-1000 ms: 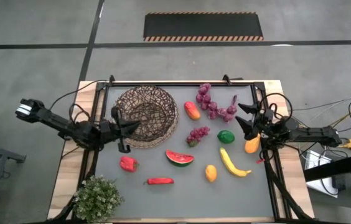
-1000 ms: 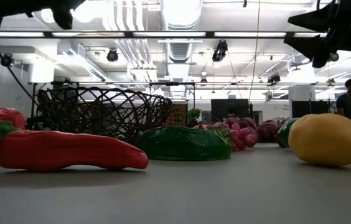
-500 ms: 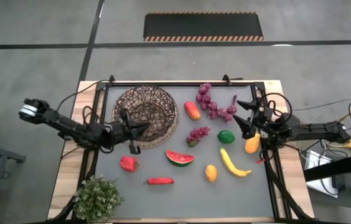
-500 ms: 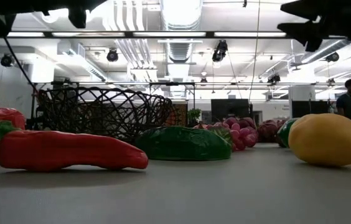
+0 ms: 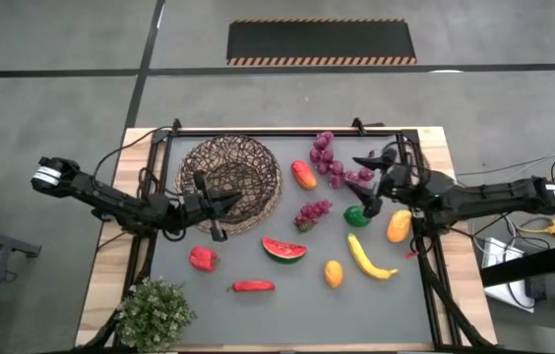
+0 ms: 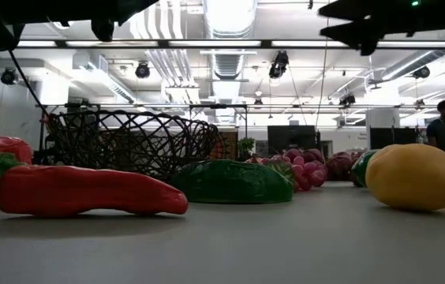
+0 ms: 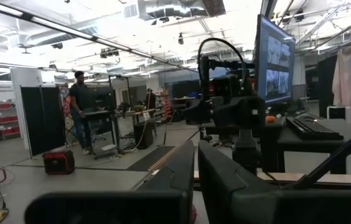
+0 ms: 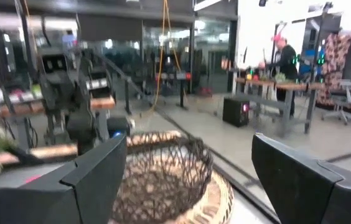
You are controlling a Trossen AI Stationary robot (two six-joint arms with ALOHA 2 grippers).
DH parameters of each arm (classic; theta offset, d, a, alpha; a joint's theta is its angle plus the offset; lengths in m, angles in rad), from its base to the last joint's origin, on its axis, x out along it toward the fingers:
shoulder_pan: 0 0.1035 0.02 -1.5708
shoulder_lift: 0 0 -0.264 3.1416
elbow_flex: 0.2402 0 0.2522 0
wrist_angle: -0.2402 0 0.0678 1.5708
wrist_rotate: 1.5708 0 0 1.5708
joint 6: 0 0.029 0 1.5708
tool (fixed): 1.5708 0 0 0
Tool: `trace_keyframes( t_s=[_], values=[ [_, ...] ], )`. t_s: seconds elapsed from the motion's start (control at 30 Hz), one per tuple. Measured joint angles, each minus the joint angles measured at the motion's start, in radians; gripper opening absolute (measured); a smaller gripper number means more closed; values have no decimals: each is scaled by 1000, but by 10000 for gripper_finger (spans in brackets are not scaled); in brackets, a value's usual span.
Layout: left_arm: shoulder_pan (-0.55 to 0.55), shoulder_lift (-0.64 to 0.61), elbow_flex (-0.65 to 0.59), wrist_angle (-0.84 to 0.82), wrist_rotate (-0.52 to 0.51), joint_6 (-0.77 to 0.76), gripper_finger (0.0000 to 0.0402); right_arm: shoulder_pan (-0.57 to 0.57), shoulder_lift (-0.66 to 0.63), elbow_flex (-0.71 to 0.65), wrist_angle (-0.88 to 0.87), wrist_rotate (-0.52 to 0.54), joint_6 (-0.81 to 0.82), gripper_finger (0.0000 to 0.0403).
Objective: Build produce basket
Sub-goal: Put the red mango into the wire basket
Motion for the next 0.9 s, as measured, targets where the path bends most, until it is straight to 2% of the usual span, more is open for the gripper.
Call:
trace_keyframes(
  t_s=[0.23, 0.53, 0.77, 0.9],
  values=[
    [1, 1, -2, -3, -25, 0, 5, 0, 144, 113, -2, 8, 16, 325],
    [1, 2, -3, -2, -26, 8, 5, -11, 299, 267, -89, 8, 41, 325],
    [15, -11, -3, 0, -36, 89, 5, -63, 404, 409, -300, 7, 98, 325],
    [38, -30, 1, 0, -87, 214, 5, -105, 459, 501, -510, 8, 170, 325]
  ],
)
